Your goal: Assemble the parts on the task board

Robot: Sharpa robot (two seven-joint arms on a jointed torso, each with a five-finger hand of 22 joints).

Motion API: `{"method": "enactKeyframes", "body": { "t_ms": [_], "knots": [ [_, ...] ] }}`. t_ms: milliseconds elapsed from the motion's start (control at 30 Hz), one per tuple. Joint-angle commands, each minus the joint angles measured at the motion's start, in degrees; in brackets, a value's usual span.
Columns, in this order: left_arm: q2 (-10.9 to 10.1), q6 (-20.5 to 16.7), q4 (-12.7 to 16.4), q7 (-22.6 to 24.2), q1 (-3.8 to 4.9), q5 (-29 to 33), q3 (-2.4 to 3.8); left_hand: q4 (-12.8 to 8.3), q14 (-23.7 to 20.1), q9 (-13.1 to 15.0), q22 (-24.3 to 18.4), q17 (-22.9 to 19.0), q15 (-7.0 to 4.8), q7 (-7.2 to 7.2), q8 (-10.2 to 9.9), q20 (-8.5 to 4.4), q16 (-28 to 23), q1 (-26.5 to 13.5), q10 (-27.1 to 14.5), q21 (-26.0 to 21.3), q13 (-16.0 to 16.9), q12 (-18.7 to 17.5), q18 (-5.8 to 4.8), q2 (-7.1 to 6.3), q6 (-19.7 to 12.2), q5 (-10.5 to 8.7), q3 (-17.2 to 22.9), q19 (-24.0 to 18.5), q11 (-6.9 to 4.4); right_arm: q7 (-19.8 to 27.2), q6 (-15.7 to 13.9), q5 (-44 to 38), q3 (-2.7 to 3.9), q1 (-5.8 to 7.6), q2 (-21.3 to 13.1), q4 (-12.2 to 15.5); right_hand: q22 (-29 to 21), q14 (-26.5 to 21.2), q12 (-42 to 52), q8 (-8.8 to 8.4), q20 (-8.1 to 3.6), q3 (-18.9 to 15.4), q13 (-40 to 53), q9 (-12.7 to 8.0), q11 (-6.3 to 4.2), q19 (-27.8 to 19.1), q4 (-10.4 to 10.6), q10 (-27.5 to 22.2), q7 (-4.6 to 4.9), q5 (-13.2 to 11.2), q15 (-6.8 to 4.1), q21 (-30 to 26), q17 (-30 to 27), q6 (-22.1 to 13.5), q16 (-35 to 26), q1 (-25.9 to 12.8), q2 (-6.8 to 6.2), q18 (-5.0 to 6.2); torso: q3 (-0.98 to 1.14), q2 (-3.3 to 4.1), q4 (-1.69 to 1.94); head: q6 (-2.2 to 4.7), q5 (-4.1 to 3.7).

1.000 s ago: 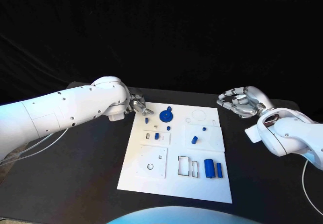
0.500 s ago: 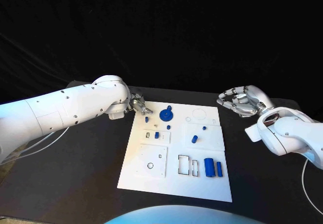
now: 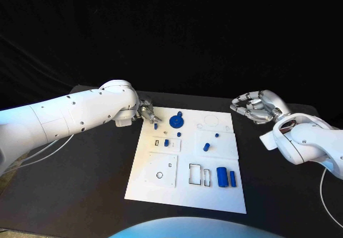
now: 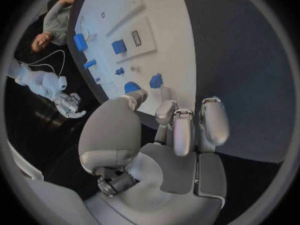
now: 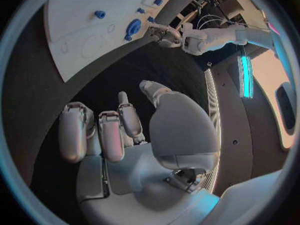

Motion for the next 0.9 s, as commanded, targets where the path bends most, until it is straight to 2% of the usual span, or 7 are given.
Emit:
{"method": "enactKeyframes", "body": {
  "t_ms": [33, 333, 600, 900],
  "knots": [
    [0.2, 2.6, 0.0, 0.1, 0.05, 0.1, 0.00, 0.0, 4.6, -0.1, -0.1, 9.7, 0.20, -0.15, -0.2, 0.22, 0.2, 0.9, -0.4, -0.3, -0.1, -0.2, -0.17, -0.02, 0.5, -0.11, -0.2, -0.1, -0.06, 0.3, 0.7, -0.2, 0.00, -0.05, 0.1, 0.0, 6.2, 3.0, -0.2, 0.39, 0.01, -0.2, 0.0, 0.1, -0.07, -0.2, 0.1, -0.3, -0.14, -0.2, -0.23, -0.2, 2.2, -0.4, -0.2, 0.1, 0.13, 0.33, 0.04, -0.02, 0.08, -0.10, 0.08],
    [0.4, 3.6, 0.0, 0.0, 0.02, 0.5, -0.15, 0.0, 4.6, -0.1, -0.1, 9.7, 0.16, -0.22, -0.2, 0.19, 0.2, 1.9, -0.4, -0.3, 0.0, -0.1, -0.16, 0.13, 0.6, -0.09, -0.1, -0.2, -0.13, 0.3, 0.8, -0.1, 0.00, -0.07, 0.2, 0.0, 6.2, 3.0, -0.2, 0.39, 0.01, -0.2, 0.0, 0.1, -0.07, -0.2, 0.1, -0.3, -0.14, -0.2, -0.23, -0.2, 2.2, -0.4, -0.2, 0.1, 0.13, 0.33, 0.02, 0.02, -0.05, -0.18, 0.31],
    [0.5, 3.7, 0.2, 0.0, 0.00, 0.9, -0.17, 0.0, 4.6, -0.2, -0.1, 9.7, 0.13, -0.26, -0.2, 0.17, 0.2, 2.6, -0.5, -0.3, -0.1, -0.1, -0.15, 0.19, 0.7, -0.09, 0.0, -0.2, -0.17, 0.3, 0.8, -0.1, 0.00, -0.11, 0.2, -0.1, 6.2, 3.0, -0.2, 0.43, 0.01, -0.3, 0.0, 0.1, -0.07, -0.2, 0.2, -0.2, -0.14, -0.2, -0.24, -0.1, 2.4, -0.4, -0.2, 0.2, 0.20, 0.31, 0.05, 0.01, 0.01, -0.27, 0.25],
    [0.5, 3.7, -0.2, 0.0, 0.00, 1.9, -0.17, -0.2, 4.6, -0.4, -0.1, 9.7, 0.00, -0.42, -0.2, 0.05, 0.2, 6.1, -0.5, -0.4, -0.2, -0.1, -0.15, 1.47, 0.8, -0.05, 1.6, -0.2, -0.32, 0.3, 0.8, -0.1, 0.00, -0.12, 0.2, 0.0, 6.2, 3.0, -0.2, 0.43, 0.01, -0.3, 0.0, 0.1, -0.07, -0.2, 0.2, -0.2, -0.14, -0.2, -0.24, -0.1, 2.4, -0.4, -0.2, 0.2, 0.20, 0.31, 0.04, -0.01, 0.01, -0.36, 0.23]
  ]
}}
